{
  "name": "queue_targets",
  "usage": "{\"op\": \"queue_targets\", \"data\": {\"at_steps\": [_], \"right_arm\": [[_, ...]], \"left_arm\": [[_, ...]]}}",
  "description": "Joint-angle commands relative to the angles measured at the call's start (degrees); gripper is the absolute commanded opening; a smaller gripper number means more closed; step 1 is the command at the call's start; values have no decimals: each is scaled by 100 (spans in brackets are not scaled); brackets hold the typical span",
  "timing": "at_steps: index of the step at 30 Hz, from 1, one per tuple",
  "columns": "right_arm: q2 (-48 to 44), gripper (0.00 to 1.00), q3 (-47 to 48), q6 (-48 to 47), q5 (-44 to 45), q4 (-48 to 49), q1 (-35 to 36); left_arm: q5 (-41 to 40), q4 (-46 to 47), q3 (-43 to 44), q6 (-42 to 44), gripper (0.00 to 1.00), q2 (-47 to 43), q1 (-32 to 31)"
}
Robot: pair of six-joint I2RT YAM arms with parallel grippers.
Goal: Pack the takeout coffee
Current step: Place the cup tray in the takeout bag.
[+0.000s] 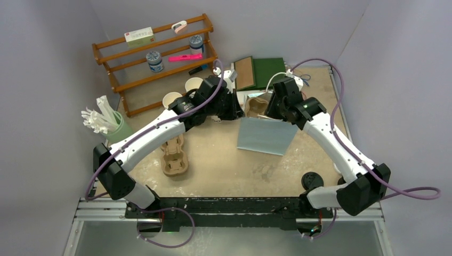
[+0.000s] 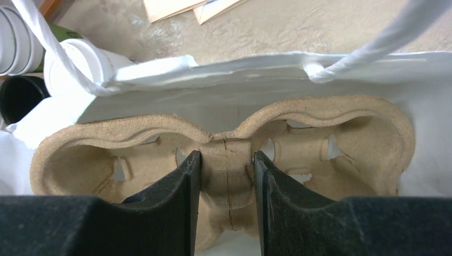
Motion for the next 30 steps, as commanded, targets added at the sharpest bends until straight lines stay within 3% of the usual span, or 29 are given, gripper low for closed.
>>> {"op": "queue_targets", "data": {"at_steps": [1,17,21,30], "right_arm": [[-434,22,-461,-140,884,510,94],[-757,22,-938,-1197,610,1066,218],[-616,24,-1094,-1222,804,693,219],[-770,23,-1700,-1199,475,1354,215]], "left_arm": [[15,306,97,-321,0,-332,-25],[99,340,-163,-684,0,-466,-198],[151,367,-204,-671,0,-458,-213],[408,327,-158,-650,4,-436,-306]]}}
